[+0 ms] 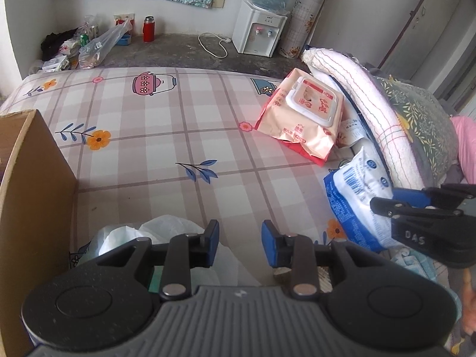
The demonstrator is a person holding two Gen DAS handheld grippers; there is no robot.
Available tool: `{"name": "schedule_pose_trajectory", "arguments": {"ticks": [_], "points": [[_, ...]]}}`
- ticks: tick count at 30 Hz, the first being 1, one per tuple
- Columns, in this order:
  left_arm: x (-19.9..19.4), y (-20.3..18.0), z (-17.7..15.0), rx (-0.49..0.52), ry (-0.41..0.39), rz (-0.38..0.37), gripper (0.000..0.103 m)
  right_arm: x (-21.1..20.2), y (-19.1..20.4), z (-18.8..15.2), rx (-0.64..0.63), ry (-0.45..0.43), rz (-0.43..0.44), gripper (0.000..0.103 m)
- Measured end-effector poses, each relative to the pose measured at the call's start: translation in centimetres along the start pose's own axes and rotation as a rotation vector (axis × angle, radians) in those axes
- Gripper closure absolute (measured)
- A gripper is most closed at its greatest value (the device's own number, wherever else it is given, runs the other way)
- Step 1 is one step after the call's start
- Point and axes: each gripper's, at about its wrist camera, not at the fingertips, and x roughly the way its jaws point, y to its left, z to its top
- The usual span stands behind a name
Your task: Organize soft objects
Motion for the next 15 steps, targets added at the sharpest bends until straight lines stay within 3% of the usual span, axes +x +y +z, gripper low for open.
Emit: {"name": "schedule_pose_trajectory", "arguments": {"ticks": [11,15], "points": [[-0.3,-0.1,-0.6,-0.007,0.009,-0.024,0.068,-0.7,-2.3,-0.8,0.307,0.022,0.369,0.076],[-0.3,-0.4,-0.9,0.004,0.013,-0.025,0.067,0.3,-1.9,-1.2,0.363,0.049,0.442,0.076]]}}
